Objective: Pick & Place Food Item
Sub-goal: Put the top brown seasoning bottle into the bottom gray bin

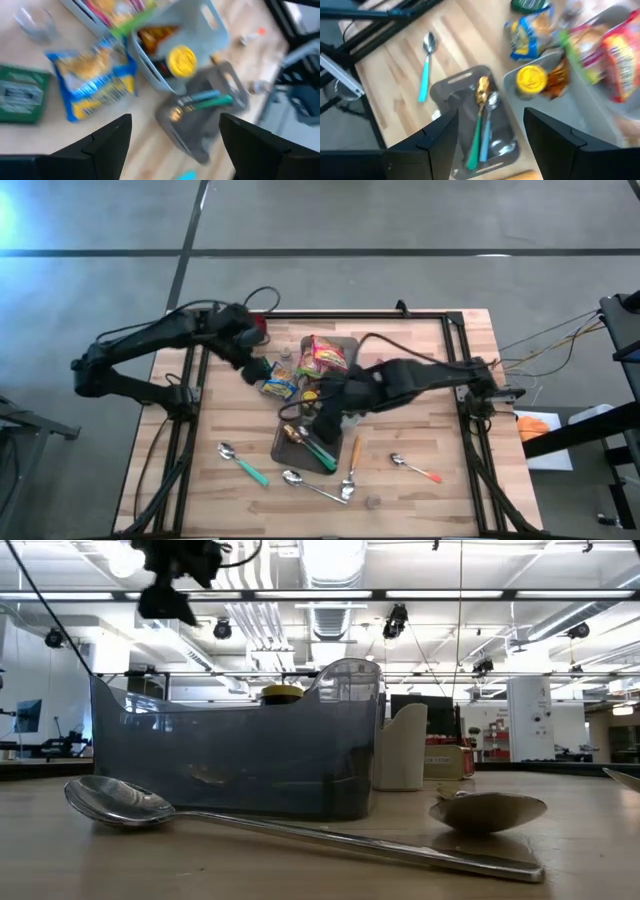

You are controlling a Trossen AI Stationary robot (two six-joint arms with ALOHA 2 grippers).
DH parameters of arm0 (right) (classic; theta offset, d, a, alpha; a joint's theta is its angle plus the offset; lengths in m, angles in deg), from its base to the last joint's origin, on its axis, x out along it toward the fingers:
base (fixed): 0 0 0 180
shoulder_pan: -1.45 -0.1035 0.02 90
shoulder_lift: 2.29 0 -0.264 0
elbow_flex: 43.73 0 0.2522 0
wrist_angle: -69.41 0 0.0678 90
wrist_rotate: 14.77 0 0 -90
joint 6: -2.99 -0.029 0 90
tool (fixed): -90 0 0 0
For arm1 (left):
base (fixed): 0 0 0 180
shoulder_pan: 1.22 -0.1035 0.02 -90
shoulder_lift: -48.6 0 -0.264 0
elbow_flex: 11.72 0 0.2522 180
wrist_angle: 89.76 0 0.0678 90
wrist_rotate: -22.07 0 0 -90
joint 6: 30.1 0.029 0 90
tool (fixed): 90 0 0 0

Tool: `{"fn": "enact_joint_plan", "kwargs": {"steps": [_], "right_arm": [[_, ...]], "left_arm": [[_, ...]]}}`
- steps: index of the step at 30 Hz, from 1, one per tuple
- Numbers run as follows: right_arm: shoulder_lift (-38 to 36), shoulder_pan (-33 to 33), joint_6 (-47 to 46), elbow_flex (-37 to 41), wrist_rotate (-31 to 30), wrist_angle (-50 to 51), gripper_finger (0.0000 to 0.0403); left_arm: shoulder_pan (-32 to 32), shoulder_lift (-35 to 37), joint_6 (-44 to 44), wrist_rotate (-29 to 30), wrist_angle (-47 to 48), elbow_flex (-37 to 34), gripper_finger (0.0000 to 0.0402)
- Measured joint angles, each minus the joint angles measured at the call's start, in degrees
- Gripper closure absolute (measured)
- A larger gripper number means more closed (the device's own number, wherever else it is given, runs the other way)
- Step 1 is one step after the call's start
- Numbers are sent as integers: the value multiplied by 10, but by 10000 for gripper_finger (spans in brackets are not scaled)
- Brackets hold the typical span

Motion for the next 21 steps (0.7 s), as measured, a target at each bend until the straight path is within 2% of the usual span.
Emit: {"fn": "enact_joint_plan", "kwargs": {"steps": [5, 11, 21], "right_arm": [[-65, -14, -2, 37, -40, 22, 181], [-143, -30, -48, 98, -91, 48, 181], [-249, -52, -119, 229, -140, 45, 181]], "left_arm": [[-43, -60, 65, 39, 7, 46, 96], [-79, -135, 116, 133, 14, 60, 96], [-93, -267, 176, 137, 2, 82, 96]]}}
